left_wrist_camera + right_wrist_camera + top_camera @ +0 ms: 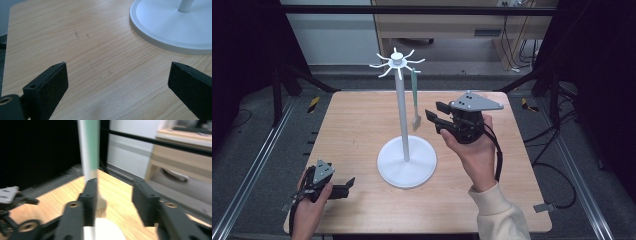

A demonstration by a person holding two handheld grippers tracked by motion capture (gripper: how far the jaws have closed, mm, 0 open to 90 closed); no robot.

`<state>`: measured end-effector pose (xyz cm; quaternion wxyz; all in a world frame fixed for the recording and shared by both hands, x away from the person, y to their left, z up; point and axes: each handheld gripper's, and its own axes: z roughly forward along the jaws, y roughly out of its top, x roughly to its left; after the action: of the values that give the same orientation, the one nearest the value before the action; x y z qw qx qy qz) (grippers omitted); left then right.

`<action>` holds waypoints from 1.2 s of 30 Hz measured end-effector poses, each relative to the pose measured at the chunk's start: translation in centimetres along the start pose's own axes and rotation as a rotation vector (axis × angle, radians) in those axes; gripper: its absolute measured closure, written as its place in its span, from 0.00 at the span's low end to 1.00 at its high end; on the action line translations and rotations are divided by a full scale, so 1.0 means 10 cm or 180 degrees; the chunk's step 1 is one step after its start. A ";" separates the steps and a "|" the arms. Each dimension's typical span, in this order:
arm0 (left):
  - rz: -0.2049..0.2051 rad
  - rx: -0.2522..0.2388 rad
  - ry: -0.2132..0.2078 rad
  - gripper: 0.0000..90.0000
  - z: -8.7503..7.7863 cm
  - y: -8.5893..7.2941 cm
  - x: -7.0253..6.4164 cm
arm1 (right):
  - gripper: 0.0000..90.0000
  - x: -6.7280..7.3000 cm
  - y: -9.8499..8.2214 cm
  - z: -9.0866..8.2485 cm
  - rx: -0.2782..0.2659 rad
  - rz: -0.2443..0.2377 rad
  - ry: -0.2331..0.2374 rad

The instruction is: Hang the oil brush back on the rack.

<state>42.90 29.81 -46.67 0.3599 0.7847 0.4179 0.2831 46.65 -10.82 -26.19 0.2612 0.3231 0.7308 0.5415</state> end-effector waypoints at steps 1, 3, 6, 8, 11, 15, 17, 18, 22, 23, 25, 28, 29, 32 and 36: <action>-0.0004 -0.0002 0.0002 0.03 0.00 0.00 0.00 | 0.53 -0.01 0.00 0.00 0.0057 0.0008 -0.0056; -0.0013 0.0001 -0.0005 0.03 0.00 0.00 0.00 | 0.43 -0.02 -0.01 0.00 0.0245 0.0005 -0.0197; -0.0019 -0.0008 -0.0008 0.03 0.01 0.00 0.00 | 0.36 -0.04 -0.03 0.01 0.0371 0.0011 -0.0307; 0.0007 -0.0005 -0.0009 0.03 0.01 0.00 -0.01 | 0.30 -0.06 -0.05 0.01 0.0414 0.0017 -0.0370; 0.0027 -0.0007 -0.0014 0.03 0.00 0.00 -0.01 | 0.23 -0.10 -0.08 0.03 0.0526 0.0014 -0.0440; 0.0008 -0.0004 -0.0011 0.03 0.00 0.00 0.00 | 0.17 -0.16 -0.15 0.05 0.0654 0.0020 -0.0476; 0.0010 -0.0005 -0.0015 0.03 0.00 0.00 0.00 | 0.16 -0.20 -0.18 0.05 0.0670 0.0045 -0.0490; 0.0011 -0.0007 -0.0014 0.03 0.00 0.00 0.00 | 0.15 -0.22 -0.19 0.05 0.0688 0.0062 -0.0499; 0.0033 0.0009 -0.0025 0.03 0.00 0.01 -0.01 | 0.11 -0.29 -0.22 0.04 0.0703 0.0103 -0.0520; 0.0034 0.0010 -0.0026 0.03 0.01 0.01 -0.01 | 0.10 -0.31 -0.22 0.03 0.0716 0.0121 -0.0527; 0.0014 0.0005 -0.0022 0.03 0.01 0.00 -0.01 | 0.09 -0.34 -0.23 0.02 0.0726 0.0132 -0.0546; 0.0008 0.0001 -0.0014 0.03 0.01 0.00 0.00 | 0.08 -0.39 -0.25 0.00 0.0726 0.0160 -0.0564; 0.0007 0.0003 -0.0012 0.03 0.01 0.00 0.00 | 0.08 -0.41 -0.26 -0.01 0.0734 0.0179 -0.0580; 0.0009 0.0002 -0.0018 0.03 0.01 0.00 -0.01 | 0.08 -0.46 -0.28 -0.03 0.0735 0.0178 -0.0624; 0.0012 0.0006 -0.0021 0.03 0.01 0.00 -0.01 | 0.08 -0.53 -0.31 -0.06 0.0738 0.0232 -0.0686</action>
<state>42.96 29.70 -46.72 0.3599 0.7867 0.4156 0.2808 49.13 -15.84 -28.82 0.2793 0.4336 0.7440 0.4248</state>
